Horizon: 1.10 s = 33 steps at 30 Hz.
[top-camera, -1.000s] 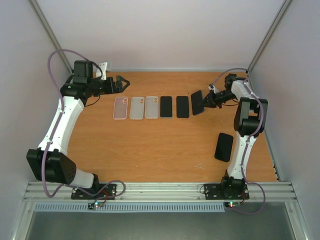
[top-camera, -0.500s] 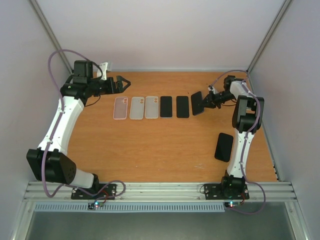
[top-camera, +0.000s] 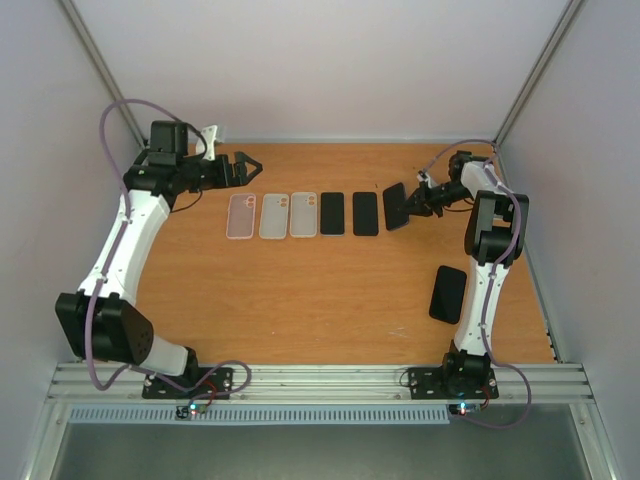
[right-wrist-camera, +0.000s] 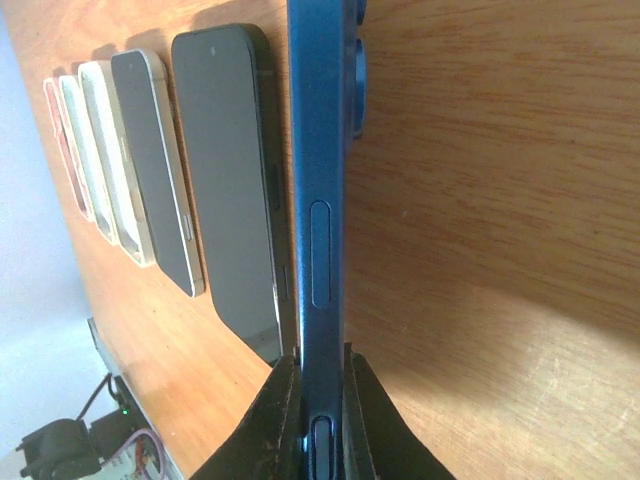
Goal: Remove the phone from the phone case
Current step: Place the phone at the center of the board.
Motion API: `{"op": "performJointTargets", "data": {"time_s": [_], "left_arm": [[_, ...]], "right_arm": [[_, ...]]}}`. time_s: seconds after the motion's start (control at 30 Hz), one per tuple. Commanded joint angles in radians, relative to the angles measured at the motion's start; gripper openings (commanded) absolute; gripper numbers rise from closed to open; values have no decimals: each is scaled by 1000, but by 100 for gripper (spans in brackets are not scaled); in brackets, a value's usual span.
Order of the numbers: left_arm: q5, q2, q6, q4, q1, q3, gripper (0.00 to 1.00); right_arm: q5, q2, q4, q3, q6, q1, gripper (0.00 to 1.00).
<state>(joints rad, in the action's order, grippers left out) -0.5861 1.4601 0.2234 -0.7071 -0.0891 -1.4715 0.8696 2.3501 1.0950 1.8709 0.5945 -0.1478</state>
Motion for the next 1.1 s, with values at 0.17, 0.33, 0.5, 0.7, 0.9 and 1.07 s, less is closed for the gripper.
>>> {"op": "performJointTargets", "data": {"time_s": [0.17,0.33,0.5,0.7,0.9,1.07], "left_arm": [[-24,9,-6,42,2,-21,99],[-23,10,-4,44,2,-21,99],[-22,9,-3,43,2,-21,99],[-23,14,1,45,2,-25,99],[-28,26,7,47,2,-35,99],[-27,29,8,48,2,-36,99]], "right_arm": [[60,-1,55,11,45,-12,5],[44,-3,49,6,32,-12,10],[28,-2,45,2,33,-12,13],[16,0,47,-2,37,-12,15],[-6,1,40,-2,36,-12,17],[-34,7,36,5,34,-13,18]]}}
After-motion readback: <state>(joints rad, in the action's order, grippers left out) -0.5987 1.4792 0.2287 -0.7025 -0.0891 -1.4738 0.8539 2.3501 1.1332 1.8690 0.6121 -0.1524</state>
